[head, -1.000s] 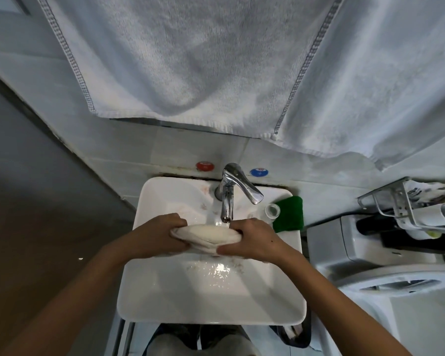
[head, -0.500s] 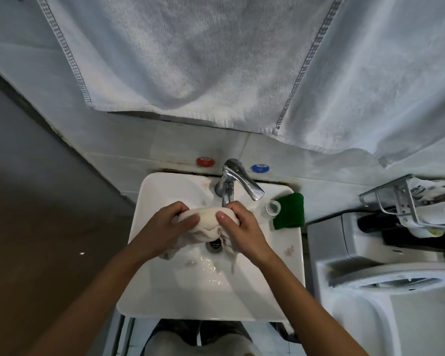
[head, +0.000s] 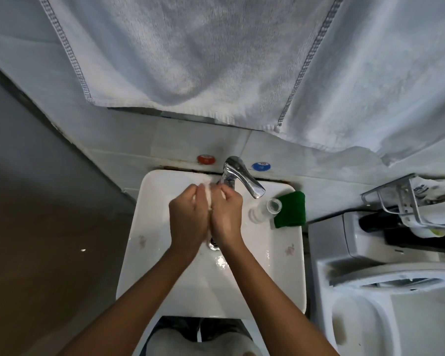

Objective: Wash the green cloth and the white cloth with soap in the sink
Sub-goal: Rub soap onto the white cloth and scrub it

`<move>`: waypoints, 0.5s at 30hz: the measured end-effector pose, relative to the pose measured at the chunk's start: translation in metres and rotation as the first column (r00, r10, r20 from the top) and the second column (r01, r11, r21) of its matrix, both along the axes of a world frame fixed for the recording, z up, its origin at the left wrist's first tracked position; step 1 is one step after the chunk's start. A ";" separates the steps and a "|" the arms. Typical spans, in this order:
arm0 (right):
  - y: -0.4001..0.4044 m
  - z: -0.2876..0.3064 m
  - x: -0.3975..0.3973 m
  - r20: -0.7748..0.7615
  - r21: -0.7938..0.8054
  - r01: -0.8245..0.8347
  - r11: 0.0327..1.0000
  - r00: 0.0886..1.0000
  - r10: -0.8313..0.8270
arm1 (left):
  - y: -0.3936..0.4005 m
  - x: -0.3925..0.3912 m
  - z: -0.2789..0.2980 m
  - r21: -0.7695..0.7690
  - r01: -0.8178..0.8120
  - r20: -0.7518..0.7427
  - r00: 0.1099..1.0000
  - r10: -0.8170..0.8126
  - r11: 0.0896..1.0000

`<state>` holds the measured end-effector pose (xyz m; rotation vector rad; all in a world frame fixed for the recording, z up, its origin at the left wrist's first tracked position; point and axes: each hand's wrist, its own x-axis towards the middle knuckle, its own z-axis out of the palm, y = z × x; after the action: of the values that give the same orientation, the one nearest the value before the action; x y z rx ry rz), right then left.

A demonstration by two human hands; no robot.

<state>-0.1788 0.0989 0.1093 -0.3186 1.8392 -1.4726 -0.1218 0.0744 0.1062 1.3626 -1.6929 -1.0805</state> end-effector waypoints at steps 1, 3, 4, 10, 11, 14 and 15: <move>0.003 0.000 0.002 -0.027 0.009 -0.030 1.000 0.999 0.030 | -0.006 -0.001 -0.002 0.017 -0.050 -0.018 0.999 0.051 0.999; 0.006 0.000 0.000 -0.057 0.009 -0.050 0.999 0.997 0.051 | -0.002 -0.005 -0.006 0.042 -0.087 -0.015 0.996 0.088 0.995; 0.004 -0.001 -0.006 -0.048 0.027 -0.038 0.999 0.998 0.039 | 0.007 -0.007 -0.006 0.034 -0.067 0.003 0.998 0.067 0.997; 0.003 0.004 0.004 0.081 0.100 0.004 0.995 0.997 -0.012 | -0.011 -0.007 -0.015 0.029 -0.010 -0.016 1.000 0.010 1.000; 0.008 0.007 0.009 0.104 0.101 -0.009 0.995 0.995 -0.001 | -0.017 -0.007 -0.017 0.057 -0.042 -0.045 0.998 0.045 0.997; 0.000 0.006 -0.003 0.049 0.113 0.018 0.993 0.998 -0.024 | 0.004 -0.009 -0.007 0.033 -0.062 0.001 0.998 0.062 0.998; -0.005 0.006 -0.009 0.043 0.113 0.067 0.991 0.996 -0.072 | 0.014 -0.009 -0.003 0.033 -0.031 0.009 0.999 0.031 0.999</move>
<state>-0.1876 0.0936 0.1151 -0.1657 1.9033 -1.4051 -0.1303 0.0887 0.1029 1.4122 -1.6613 -1.0908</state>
